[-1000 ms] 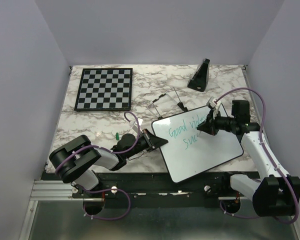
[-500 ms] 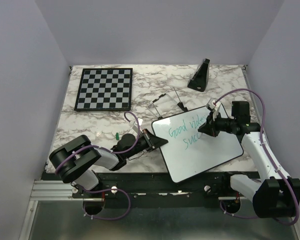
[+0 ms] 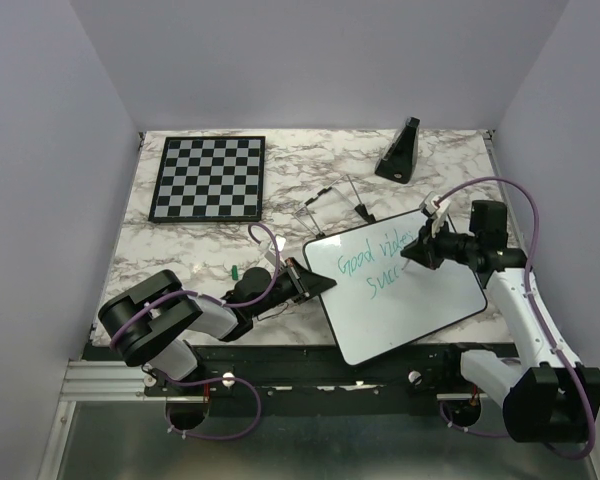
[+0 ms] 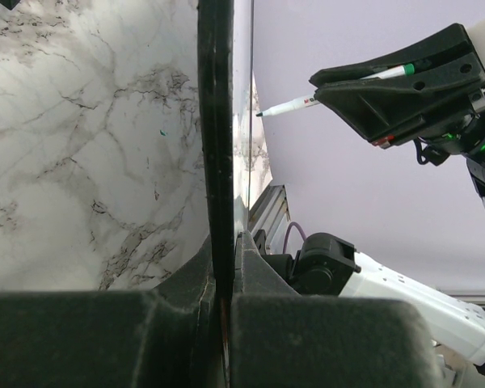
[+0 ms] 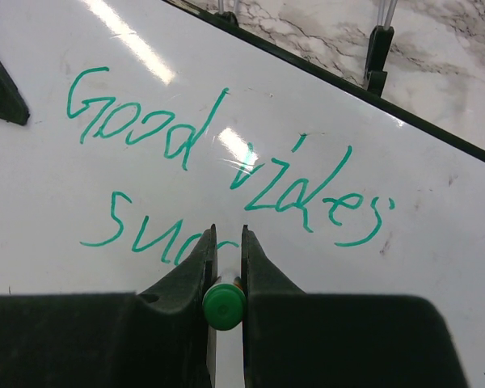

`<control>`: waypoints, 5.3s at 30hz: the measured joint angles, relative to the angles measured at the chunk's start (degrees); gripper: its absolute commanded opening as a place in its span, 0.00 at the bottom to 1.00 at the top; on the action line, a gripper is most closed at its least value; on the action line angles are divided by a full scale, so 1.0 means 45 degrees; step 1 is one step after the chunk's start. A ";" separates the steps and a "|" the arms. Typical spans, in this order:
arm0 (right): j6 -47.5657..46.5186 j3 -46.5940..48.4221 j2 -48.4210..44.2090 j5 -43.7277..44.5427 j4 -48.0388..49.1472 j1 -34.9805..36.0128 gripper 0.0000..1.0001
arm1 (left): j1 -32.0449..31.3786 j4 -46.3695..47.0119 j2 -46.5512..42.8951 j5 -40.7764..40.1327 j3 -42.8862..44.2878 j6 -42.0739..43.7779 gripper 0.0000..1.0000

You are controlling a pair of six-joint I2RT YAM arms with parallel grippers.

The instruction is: Write a sentence on the whiteboard

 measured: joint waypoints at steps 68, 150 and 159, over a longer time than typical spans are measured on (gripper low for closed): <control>0.0656 0.0000 0.0845 0.0593 0.1316 -0.0243 0.01 | 0.0000 0.0000 0.0000 -0.0010 0.0000 -0.0005 0.00; 0.0165 0.0083 0.0874 0.0743 0.0559 -0.0651 0.01 | -0.0024 -0.0097 -0.0087 -0.0049 0.0000 0.0019 0.00; -0.0209 0.0039 0.0544 0.1180 -0.0034 -0.0656 0.00 | -0.0024 -0.0063 -0.0087 -0.0053 0.0000 0.0039 0.00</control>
